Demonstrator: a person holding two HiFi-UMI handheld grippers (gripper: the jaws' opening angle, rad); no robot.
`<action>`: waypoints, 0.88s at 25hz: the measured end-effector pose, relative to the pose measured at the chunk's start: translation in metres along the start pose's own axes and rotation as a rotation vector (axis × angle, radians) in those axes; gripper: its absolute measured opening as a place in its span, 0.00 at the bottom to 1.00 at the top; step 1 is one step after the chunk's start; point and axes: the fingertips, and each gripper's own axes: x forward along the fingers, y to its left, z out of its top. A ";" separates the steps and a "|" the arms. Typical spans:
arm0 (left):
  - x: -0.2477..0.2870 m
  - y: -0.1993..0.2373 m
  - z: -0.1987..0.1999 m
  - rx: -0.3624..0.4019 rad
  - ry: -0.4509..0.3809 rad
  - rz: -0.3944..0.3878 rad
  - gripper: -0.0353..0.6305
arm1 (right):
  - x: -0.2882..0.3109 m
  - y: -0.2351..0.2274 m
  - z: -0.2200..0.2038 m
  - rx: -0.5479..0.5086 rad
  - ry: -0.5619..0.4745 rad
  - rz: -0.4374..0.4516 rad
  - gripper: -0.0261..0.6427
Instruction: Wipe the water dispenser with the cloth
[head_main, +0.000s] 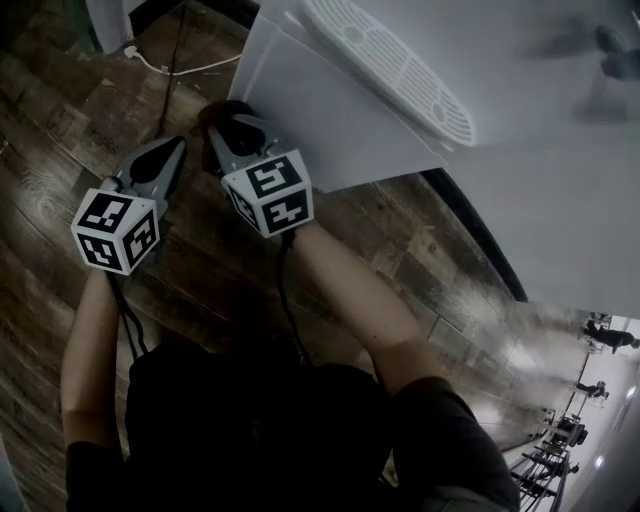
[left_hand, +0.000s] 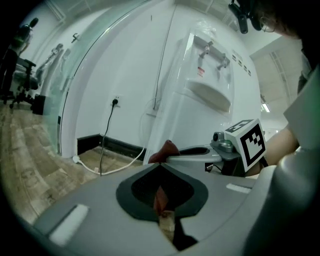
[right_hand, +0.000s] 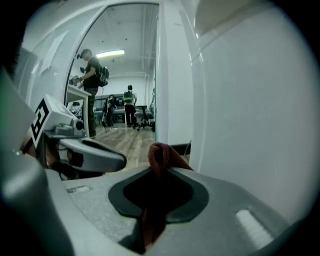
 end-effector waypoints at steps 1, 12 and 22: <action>-0.003 -0.002 0.014 0.009 -0.019 -0.001 0.08 | -0.004 0.001 0.018 0.010 -0.027 -0.004 0.11; -0.032 -0.042 0.169 0.142 -0.171 -0.041 0.08 | -0.068 -0.022 0.180 0.034 -0.234 -0.145 0.11; -0.057 -0.070 0.252 0.223 -0.251 -0.073 0.08 | -0.123 -0.017 0.297 0.165 -0.407 -0.172 0.11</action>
